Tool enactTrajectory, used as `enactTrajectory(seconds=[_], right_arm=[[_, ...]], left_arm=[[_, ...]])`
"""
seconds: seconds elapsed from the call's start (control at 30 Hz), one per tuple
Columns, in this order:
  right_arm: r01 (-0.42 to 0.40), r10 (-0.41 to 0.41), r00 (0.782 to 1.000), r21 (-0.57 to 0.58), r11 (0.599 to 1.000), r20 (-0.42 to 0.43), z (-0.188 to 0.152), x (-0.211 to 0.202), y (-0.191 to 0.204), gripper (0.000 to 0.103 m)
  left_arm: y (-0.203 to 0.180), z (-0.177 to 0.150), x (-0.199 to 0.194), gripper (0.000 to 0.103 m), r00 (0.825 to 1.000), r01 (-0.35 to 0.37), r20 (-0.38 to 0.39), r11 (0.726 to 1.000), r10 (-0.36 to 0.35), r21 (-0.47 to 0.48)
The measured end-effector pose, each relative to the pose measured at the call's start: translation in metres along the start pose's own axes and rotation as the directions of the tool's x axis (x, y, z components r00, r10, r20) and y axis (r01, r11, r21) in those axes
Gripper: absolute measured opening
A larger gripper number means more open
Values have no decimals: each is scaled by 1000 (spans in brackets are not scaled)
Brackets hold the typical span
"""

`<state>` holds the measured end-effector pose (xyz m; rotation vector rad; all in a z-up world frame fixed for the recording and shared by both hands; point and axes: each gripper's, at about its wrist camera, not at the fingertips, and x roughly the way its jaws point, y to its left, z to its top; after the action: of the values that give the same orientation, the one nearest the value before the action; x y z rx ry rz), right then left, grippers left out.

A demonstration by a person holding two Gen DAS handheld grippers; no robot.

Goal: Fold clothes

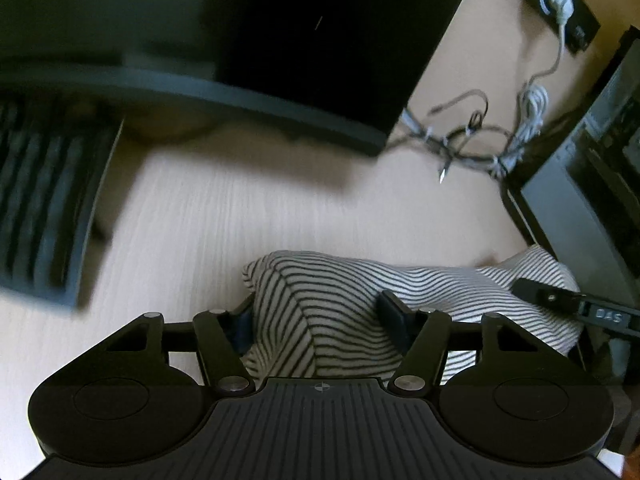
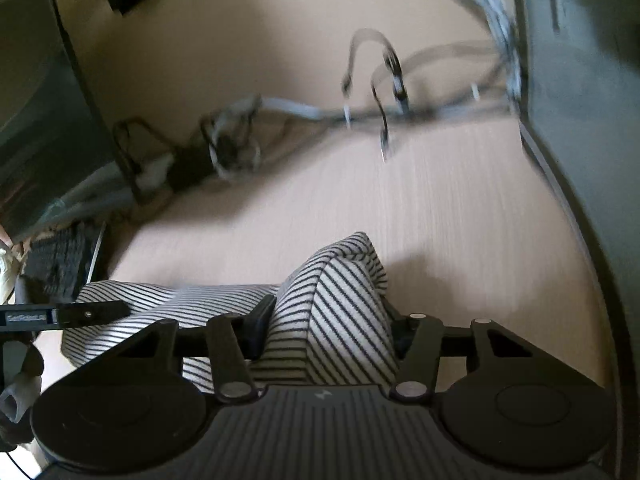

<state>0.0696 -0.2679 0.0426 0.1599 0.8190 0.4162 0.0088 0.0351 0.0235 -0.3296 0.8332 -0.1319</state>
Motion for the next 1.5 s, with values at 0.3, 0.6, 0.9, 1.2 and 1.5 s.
enactTrajectory(seconds=[0.3,0.6,0.9,1.2,1.5], right_arm=[[39,-40,999,-50,998,-12,-31,-2,-8,56],[100,-98,995,-85,991,22,-36,2,1,59],[147,-137,988,-175,974,68,-30,-21,14,61],[18,17,984,-187,982,179,-10,-56,45,51],[6,-5,1000,-193,981,4,-45,-7,40,52]], left_arm=[[4,-15,-2,72,999,-36,-14,999,36,13],[-21,9,-58,68,988,48,148,998,-53,38],[-45,-26,6,66,1000,21,-10,991,-20,128],[-41,-28,2,66,1000,17,-2,993,-17,116],[-42,-16,-22,68,995,-10,99,995,0,100]])
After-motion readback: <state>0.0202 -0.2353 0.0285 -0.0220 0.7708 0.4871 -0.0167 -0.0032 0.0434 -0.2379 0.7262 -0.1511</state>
